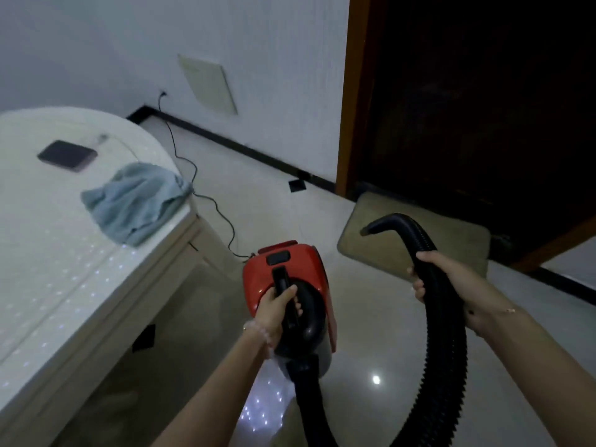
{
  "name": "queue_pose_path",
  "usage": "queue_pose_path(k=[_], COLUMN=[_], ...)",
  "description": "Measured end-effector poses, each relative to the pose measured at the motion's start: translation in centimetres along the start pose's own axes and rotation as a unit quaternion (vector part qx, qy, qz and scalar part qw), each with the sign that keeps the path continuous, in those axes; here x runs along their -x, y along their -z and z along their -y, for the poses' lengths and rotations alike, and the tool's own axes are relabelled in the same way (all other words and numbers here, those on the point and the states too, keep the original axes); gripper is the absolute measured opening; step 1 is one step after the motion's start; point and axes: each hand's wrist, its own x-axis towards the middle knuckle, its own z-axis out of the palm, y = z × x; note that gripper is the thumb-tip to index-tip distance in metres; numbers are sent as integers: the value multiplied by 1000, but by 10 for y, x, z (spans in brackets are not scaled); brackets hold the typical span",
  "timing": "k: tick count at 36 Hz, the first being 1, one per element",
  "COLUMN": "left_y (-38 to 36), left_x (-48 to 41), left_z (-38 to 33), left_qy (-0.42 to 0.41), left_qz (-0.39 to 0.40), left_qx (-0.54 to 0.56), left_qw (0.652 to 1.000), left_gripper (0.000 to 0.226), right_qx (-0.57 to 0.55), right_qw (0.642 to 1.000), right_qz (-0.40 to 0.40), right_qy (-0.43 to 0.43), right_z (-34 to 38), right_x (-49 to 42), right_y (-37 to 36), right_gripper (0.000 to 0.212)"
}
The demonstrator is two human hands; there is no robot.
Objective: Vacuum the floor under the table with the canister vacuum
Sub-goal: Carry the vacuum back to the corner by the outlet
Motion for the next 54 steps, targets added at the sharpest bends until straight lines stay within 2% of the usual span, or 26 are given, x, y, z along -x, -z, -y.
queue_pose_path(k=[4,7,10,13,17,19,25,30,34,39,46,54], left_y=[-14,-17,-21,-23,-23,-26,-18,-5,3,25,52,105], left_x=[-4,-14,-37,-67,-109,-127,-172,-219,-263,-306,-355,-434], left_z=[-50,-81,-112,-141,-183,-210,-283,-338,-381,-429,-486,-549], left_qy=[-32,-49,-47,-36,-39,-46,-77,-109,-117,-130,-143,-131], left_qz=[16,19,12,-1,-4,-13,-47,-102,-149,-230,-315,-386], left_qx=[-22,-24,1,41,58,61,75,82,93,121,148,178], left_qw=[999,998,999,999,998,997,993,985,978,957,926,896], left_gripper=[11,15,16,14,12,12,10,13,16,16,20,21], right_qx=[1,46,66,39,73,103,88,103,101,121,137,189], right_qw=[1000,998,996,996,992,987,982,977,973,962,945,922], right_qz=[29,40,61,80,106,122,164,188,207,242,279,309], right_qy=[12,17,1,-13,6,10,16,-17,-22,-43,-106,-138], right_z=[49,86,120,151,196,219,276,324,365,410,453,475], right_x=[5,-1,-21,-49,-93,-111,-169,-242,-308,-376,-467,-568], right_y=[-20,-31,-49,-73,-104,-123,-174,-216,-245,-302,-394,-521], right_gripper=[21,28,29,24,54,60,38,39,25,20,23,24])
